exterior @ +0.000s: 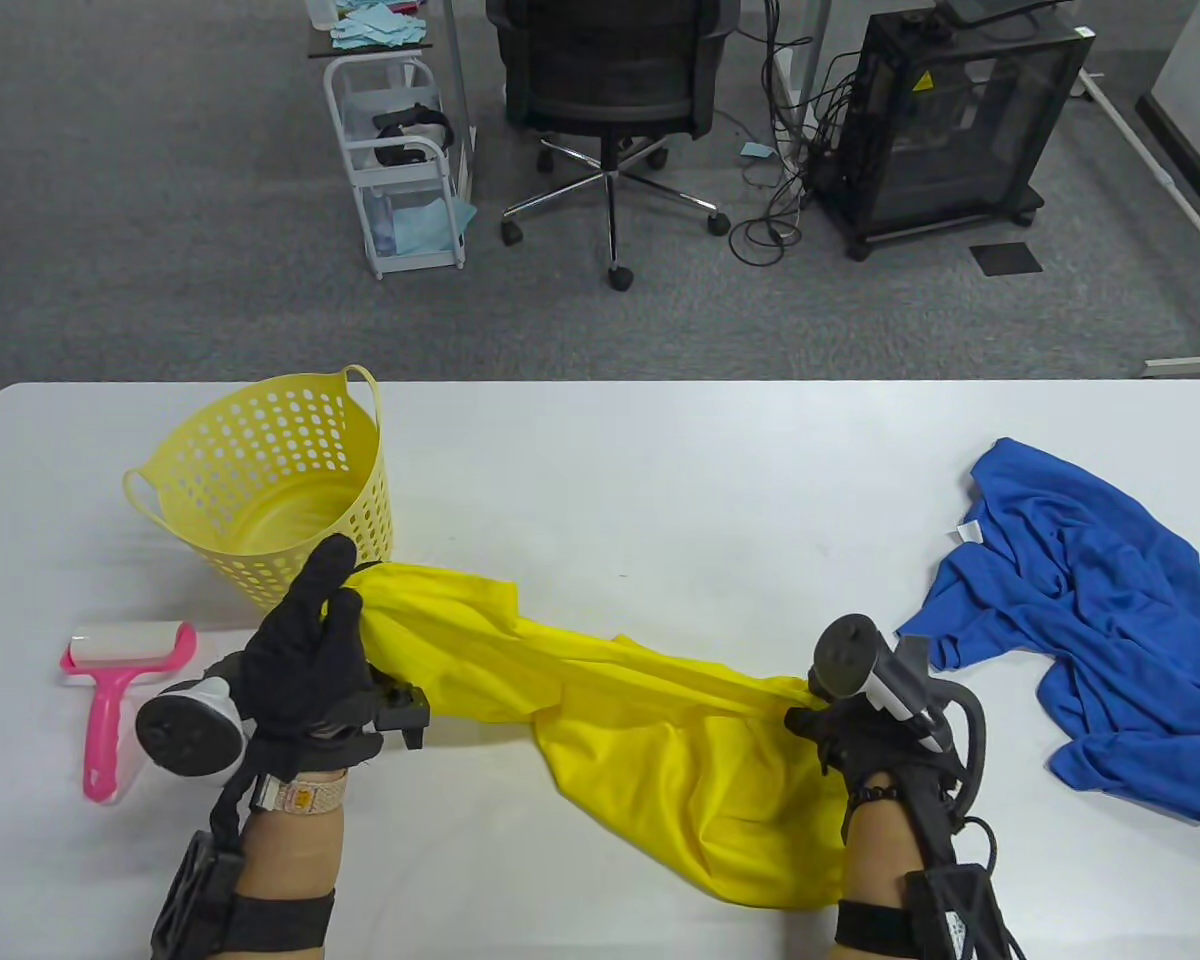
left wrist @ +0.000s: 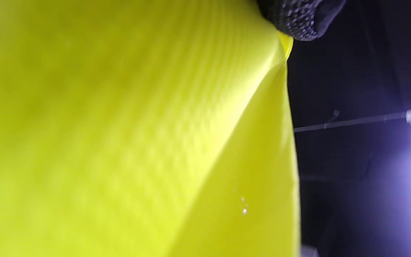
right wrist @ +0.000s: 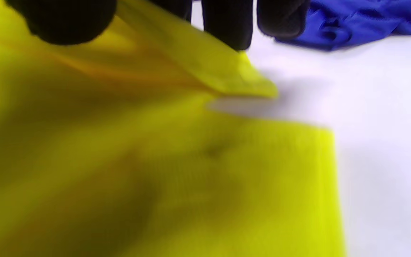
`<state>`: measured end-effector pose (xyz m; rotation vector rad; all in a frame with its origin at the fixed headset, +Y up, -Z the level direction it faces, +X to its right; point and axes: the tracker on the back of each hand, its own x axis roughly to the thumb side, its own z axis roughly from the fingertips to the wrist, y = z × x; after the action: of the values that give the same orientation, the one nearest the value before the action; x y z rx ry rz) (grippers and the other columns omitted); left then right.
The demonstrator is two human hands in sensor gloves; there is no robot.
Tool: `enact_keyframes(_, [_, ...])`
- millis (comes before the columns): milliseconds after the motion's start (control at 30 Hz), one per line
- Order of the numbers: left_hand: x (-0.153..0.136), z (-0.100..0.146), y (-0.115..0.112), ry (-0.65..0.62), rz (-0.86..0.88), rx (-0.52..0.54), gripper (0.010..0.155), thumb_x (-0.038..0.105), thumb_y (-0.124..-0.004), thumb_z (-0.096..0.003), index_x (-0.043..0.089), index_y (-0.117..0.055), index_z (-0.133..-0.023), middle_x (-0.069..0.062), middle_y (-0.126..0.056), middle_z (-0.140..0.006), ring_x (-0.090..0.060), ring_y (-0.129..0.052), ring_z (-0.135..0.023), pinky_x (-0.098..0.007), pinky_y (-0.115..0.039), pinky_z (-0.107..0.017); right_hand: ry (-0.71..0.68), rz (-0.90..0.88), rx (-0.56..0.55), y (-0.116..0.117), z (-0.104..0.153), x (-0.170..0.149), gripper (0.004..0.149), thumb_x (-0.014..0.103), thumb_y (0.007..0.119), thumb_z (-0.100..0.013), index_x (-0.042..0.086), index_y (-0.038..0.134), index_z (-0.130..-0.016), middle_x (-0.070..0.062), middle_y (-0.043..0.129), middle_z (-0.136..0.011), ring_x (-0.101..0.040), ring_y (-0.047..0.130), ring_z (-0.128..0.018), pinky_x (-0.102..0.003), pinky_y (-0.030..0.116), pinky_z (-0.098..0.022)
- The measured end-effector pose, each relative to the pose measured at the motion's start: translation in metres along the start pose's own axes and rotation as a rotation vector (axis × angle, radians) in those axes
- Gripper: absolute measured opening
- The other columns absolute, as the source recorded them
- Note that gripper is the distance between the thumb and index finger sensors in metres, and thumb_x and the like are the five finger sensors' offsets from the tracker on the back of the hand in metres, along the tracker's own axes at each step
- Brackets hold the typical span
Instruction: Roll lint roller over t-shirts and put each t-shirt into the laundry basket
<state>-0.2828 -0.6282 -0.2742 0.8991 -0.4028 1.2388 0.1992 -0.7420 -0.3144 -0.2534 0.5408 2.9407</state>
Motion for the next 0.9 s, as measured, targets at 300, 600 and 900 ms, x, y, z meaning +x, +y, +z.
enact_keyframes(300, [0.003, -0.003, 0.011, -0.017, -0.003, 0.036, 0.045, 0.039, -0.071, -0.0496, 0.022, -0.072, -0.092, 0.006, -0.101, -0.063, -0.027, -0.103, -0.06, -0.053, -0.073, -0.058, 0.027, 0.088, -0.312, 0.012, -0.014, 0.022, 0.05, 0.046, 0.078, -0.04, 0.032, 0.073, -0.088, -0.004, 0.078, -0.1, -0.037, 0.076, -0.095, -0.068, 0.043, -0.071])
enact_keyframes(600, [0.002, -0.004, 0.015, -0.004, -0.017, 0.057, 0.045, 0.038, -0.07, -0.0496, 0.022, -0.072, -0.091, 0.006, -0.101, -0.063, -0.026, -0.103, -0.06, -0.053, -0.074, -0.058, -0.006, -0.769, -0.569, -0.015, 0.006, -0.046, 0.045, 0.036, 0.068, -0.048, 0.023, 0.067, -0.09, -0.011, 0.067, -0.107, -0.046, 0.045, -0.105, -0.069, 0.036, -0.07])
enact_keyframes(900, [-0.01, -0.005, 0.012, 0.106, -0.073, -0.037, 0.045, 0.043, -0.07, -0.0517, 0.021, -0.074, -0.091, 0.008, -0.103, -0.045, -0.015, -0.105, -0.025, -0.043, -0.085, -0.04, -0.28, -1.139, -0.466, -0.039, 0.02, -0.051, 0.046, 0.039, 0.068, -0.052, 0.015, 0.065, -0.091, 0.0, 0.094, -0.042, -0.016, 0.099, -0.013, -0.041, 0.087, -0.032])
